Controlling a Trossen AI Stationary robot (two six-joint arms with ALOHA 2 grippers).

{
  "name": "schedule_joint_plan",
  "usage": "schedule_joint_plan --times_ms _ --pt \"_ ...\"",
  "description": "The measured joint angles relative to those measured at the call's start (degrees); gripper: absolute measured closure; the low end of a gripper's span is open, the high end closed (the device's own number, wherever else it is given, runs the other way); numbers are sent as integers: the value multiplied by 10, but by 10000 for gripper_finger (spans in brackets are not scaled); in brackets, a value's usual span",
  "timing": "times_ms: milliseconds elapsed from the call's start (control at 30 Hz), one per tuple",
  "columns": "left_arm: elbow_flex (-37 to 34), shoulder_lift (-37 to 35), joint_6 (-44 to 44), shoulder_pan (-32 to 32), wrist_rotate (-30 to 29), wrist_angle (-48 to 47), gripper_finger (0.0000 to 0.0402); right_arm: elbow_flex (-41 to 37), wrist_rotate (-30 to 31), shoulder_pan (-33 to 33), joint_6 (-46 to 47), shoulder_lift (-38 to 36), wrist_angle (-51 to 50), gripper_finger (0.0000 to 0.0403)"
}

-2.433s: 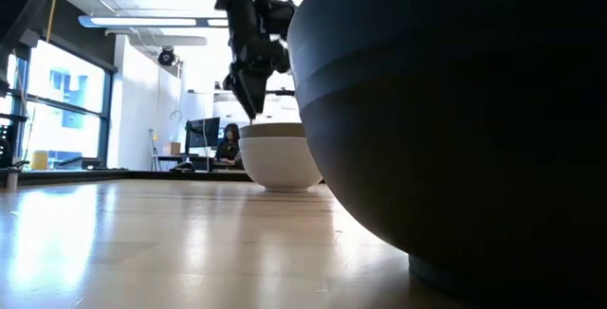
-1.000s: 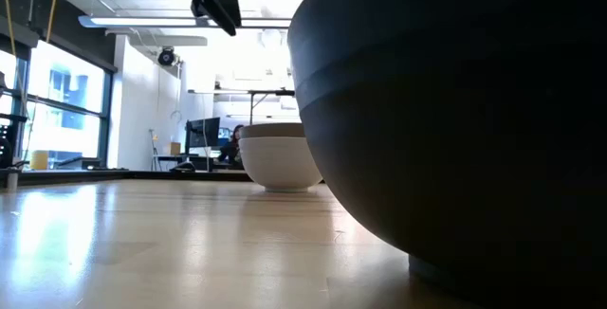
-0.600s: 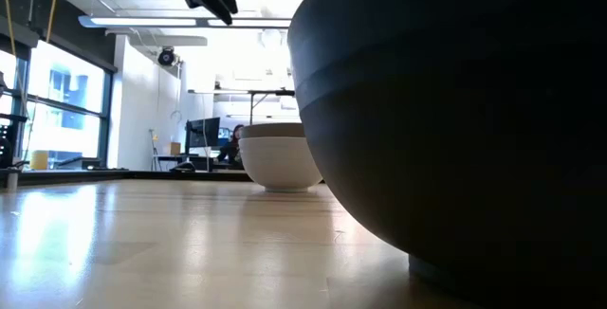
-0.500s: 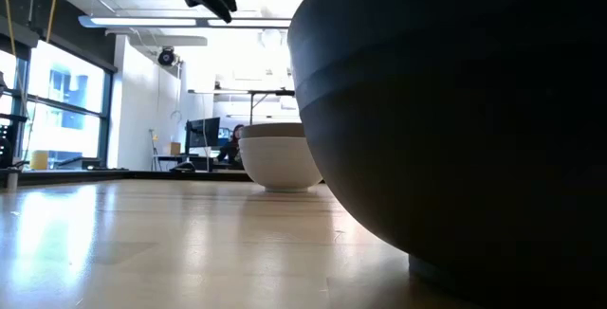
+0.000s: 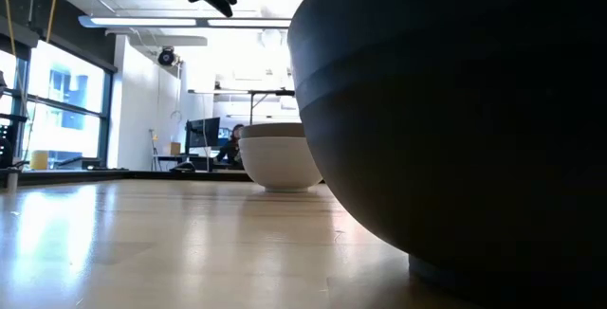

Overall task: Nest bowls inside each other
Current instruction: Stack the top white bowl on the gray bowl

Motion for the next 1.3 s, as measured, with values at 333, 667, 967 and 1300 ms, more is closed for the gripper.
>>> schedule_joint_plan --times_ms 333,667,967,1300 --pt "0 0 0 0 0 0 225 -17 -6 0 4 -5 0 308" --pt "0 0 0 0 0 1 225 -17 -5 -1 -6 -5 3 316" --pt "0 0 0 0 0 1 225 -17 -1 -1 -4 -5 5 339" --pt "0 0 0 0 0 1 225 -54 -26 -1 14 -3 56 339"
